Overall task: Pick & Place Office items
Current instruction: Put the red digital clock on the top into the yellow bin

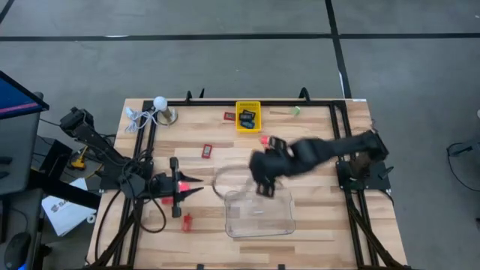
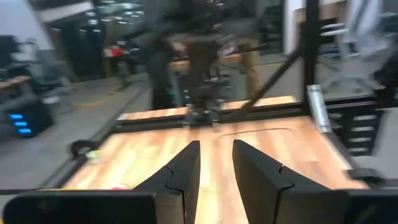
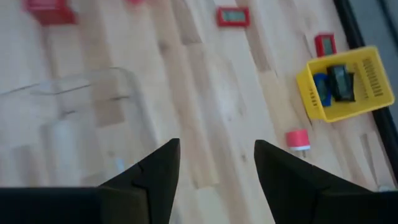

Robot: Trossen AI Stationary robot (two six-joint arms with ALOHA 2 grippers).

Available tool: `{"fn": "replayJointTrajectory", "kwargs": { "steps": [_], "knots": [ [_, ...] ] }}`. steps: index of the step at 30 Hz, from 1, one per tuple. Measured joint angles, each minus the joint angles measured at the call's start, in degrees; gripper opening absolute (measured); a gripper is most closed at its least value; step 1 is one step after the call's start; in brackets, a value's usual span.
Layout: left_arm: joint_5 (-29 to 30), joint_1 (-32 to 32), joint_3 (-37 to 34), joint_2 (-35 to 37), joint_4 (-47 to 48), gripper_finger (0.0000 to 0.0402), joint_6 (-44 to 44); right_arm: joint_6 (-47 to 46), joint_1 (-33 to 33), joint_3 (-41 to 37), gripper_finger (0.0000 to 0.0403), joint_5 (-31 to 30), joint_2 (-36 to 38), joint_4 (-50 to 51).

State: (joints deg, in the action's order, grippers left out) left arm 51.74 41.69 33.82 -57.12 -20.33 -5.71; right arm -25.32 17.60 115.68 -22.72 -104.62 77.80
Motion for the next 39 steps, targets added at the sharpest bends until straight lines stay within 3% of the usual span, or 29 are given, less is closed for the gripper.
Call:
{"fn": "replayJointTrajectory", "kwargs": {
  "steps": [3,7,15,23,30,36,39],
  "knots": [
    [3.6,-1.9,0.0,0.0,-0.7,0.0091,-1.3,-5.6,7.3,0.0,0.0201,-5.6,1.5,1.2],
    [3.2,-8.4,0.0,0.0,-3.5,0.0091,-1.3,-14.1,15.2,0.0,0.0201,-11.8,1.8,4.2],
    [-14.5,-35.7,3.0,0.5,-1.7,0.0097,0.3,-29.3,25.9,0.0,0.0202,-21.3,1.4,10.0],
    [-32.3,-59.6,15.9,-3.8,17.0,0.01,2.5,-38.6,30.9,0.0,0.0202,-26.7,1.4,12.2],
    [-47.2,-74.4,23.0,-15.4,28.0,0.0158,4.4,-44.5,32.7,-2.3,0.0201,-27.4,1.4,12.3],
    [-54.7,-83.1,26.2,-29.6,29.1,0.0225,-1.4,-49.9,35.6,-3.5,0.0201,-29.1,1.4,12.2],
    [-59.4,-85.7,29.9,-36.3,33.1,0.0238,-6.3,-52.0,37.0,-3.5,0.0201,-30.1,1.4,12.2]
  ]
}}
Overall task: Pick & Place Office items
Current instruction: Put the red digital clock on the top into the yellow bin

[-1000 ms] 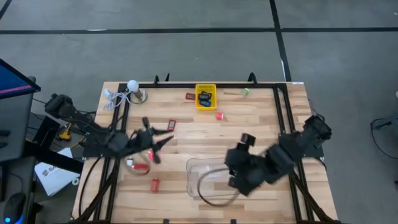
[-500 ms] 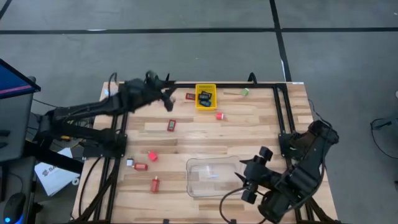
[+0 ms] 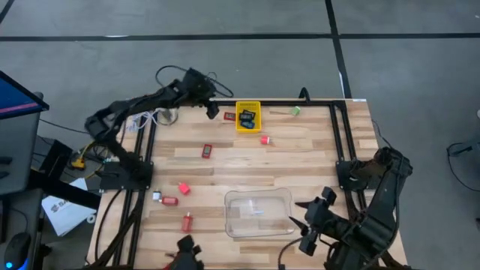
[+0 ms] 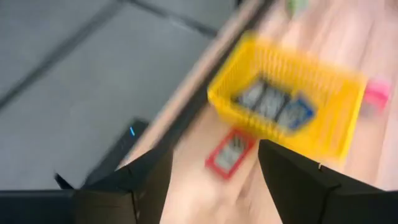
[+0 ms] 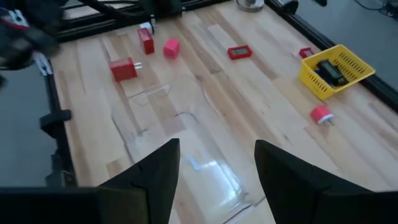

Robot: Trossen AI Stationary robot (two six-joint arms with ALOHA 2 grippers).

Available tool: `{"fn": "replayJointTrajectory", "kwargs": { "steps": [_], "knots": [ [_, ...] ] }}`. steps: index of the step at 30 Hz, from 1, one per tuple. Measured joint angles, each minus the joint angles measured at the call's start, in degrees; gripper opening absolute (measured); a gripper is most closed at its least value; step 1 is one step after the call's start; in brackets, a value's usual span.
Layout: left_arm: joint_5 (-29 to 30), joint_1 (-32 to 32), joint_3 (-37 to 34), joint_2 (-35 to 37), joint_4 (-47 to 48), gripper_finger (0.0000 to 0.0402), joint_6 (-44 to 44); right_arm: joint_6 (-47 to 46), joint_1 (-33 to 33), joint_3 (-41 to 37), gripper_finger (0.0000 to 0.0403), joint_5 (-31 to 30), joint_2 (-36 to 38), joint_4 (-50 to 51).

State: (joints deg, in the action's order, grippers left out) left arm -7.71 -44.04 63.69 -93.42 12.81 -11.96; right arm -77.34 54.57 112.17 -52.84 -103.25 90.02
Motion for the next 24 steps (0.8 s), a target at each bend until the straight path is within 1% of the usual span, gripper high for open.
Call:
{"fn": "replayJointTrajectory", "kwargs": {
  "steps": [2,4,6,8,12,17,18,21,24],
  "knots": [
    [-0.6,-0.6,3.6,-4.1,4.6,0.0237,-4.1,-1.3,0.8,0.0,0.0201,0.0,0.1,0.0],
    [-0.9,-0.7,8.0,-7.9,11.2,0.023,-7.3,-2.2,1.4,0.0,0.0201,-0.6,0.2,0.0],
    [-1.4,-0.7,12.9,-11.5,18.8,0.0219,-9.0,-2.9,2.1,0.0,0.0201,-1.4,0.2,0.0],
    [-2.3,-0.6,17.0,-14.2,23.4,0.0207,-9.9,-3.3,2.5,0.0,0.0201,-2.5,0.2,0.0],
    [-5.5,-0.5,22.5,-17.4,24.9,0.0189,-9.5,-3.3,3.4,0.0,0.0201,-3.0,0.2,0.0],
    [-5.7,-1.0,27.9,-21.1,27.3,0.0195,-2.0,-4.4,5.0,0.0,0.0201,-4.0,0.2,0.0],
    [-5.4,-1.1,28.7,-22.0,28.3,0.0199,-0.8,-4.4,5.4,0.0,0.0201,-4.4,0.2,0.0],
    [-1.7,-1.1,29.3,-24.6,30.4,0.0208,1.8,-5.1,6.7,0.0,0.0201,-5.9,0.2,0.0],
    [-0.5,-0.8,29.3,-26.4,31.0,0.0207,3.0,-5.6,7.8,0.0,0.0201,-6.7,0.2,0.0]
  ]
}}
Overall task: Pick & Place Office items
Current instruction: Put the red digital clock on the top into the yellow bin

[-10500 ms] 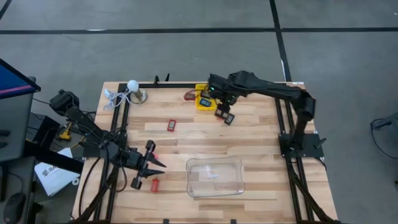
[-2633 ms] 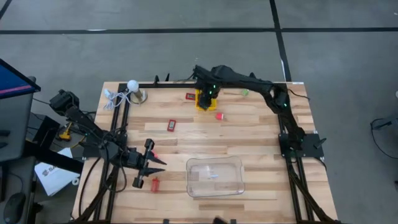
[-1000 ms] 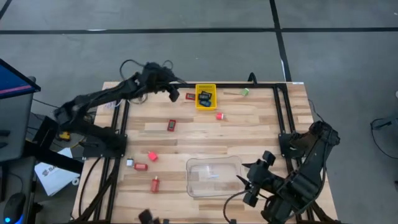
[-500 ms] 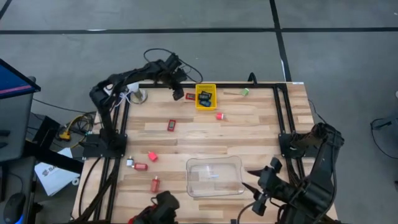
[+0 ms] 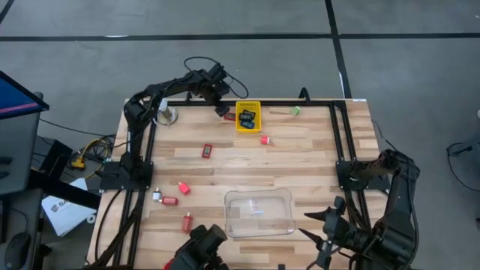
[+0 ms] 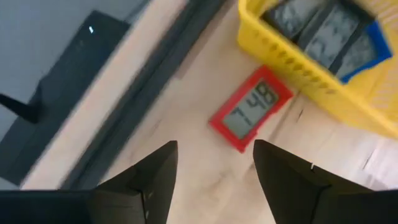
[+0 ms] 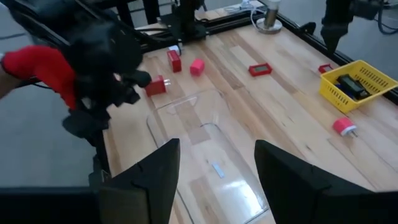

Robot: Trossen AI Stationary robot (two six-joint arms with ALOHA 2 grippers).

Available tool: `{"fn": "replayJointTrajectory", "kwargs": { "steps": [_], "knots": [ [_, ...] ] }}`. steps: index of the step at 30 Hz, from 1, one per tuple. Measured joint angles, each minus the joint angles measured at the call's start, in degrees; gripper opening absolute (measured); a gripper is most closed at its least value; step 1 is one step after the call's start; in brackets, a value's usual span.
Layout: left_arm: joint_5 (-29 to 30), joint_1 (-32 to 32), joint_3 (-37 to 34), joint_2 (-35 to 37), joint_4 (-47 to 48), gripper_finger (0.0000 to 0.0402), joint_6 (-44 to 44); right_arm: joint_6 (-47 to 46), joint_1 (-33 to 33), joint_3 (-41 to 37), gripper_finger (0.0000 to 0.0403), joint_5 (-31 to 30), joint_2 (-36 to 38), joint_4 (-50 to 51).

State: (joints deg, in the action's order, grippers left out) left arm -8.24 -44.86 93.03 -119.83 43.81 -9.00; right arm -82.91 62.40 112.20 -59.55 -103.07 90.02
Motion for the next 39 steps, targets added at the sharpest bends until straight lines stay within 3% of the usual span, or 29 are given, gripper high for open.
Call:
{"fn": "replayJointTrajectory", "kwargs": {
  "steps": [9,19,28,39],
  "knots": [
    [1.8,0.3,0.1,-1.6,-1.9,0.0151,0.7,-0.6,1.0,0.0,0.0201,-0.7,0.0,0.0],
    [2.2,1.6,0.1,-1.6,-2.1,0.0124,2.0,0.3,1.0,0.0,0.0201,-0.7,0.0,0.0],
    [0.6,2.0,0.1,-1.6,-2.1,0.0008,1.7,0.4,1.1,0.0,0.0201,-0.7,0.0,0.0],
    [0.2,4.7,0.0,-3.5,-2.0,0.0001,0.5,0.4,1.7,0.0,0.0201,-0.6,0.0,0.0]
  ]
}}
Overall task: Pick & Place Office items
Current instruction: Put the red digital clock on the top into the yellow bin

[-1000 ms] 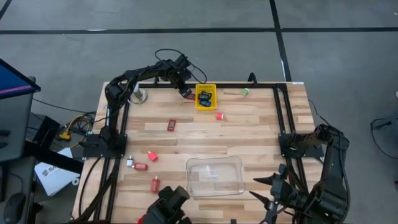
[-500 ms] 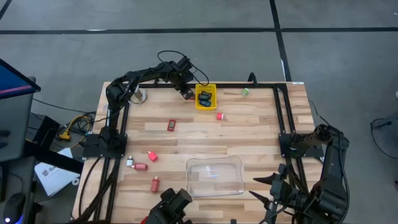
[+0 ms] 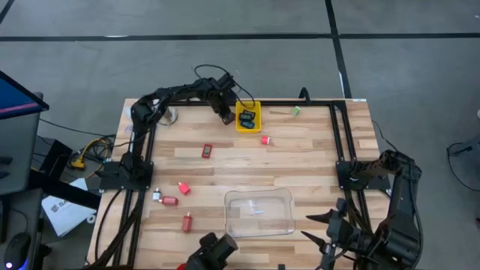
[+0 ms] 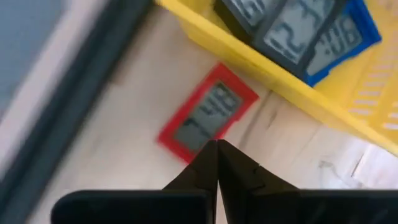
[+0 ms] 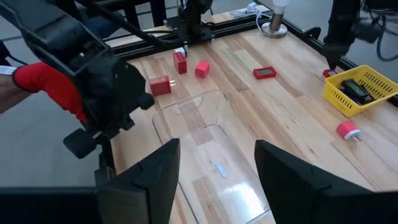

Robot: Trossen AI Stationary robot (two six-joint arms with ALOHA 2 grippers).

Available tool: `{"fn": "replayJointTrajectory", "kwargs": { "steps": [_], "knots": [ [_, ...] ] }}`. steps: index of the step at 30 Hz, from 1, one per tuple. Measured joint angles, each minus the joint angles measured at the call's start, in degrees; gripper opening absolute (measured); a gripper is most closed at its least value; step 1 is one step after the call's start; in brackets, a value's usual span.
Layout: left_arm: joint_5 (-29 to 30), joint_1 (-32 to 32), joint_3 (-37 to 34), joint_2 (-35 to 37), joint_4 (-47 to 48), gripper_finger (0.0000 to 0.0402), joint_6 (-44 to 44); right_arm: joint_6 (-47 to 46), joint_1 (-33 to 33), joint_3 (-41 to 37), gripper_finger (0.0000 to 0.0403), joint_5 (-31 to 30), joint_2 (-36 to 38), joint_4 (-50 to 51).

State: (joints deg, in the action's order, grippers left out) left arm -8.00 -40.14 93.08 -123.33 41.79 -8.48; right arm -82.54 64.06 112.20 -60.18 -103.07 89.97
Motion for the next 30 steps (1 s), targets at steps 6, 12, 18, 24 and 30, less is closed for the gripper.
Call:
{"fn": "replayJointTrajectory", "kwargs": {
  "steps": [6,12,18,24,30],
  "knots": [
    [1.6,0.4,0.0,-3.2,-0.4,0.0001,0.2,0.0,0.6,0.0,0.0201,-0.6,0.0,-0.2],
    [1.0,0.3,0.3,-4.1,-0.1,0.0,0.4,0.0,0.8,0.0,0.0201,-0.8,0.0,0.0],
    [0.5,1.4,-0.3,-1.8,2.9,0.0,-0.5,0.0,0.8,0.0,0.0201,-1.4,0.0,0.0],
    [1.0,1.8,0.0,1.7,-2.7,0.0,-1.6,0.0,0.8,0.0,0.0201,-1.8,0.0,0.0],
    [1.6,0.5,-0.1,1.3,-4.2,0.0,-1.6,0.0,0.8,0.0,0.0201,-1.9,0.0,0.0]
  ]
}}
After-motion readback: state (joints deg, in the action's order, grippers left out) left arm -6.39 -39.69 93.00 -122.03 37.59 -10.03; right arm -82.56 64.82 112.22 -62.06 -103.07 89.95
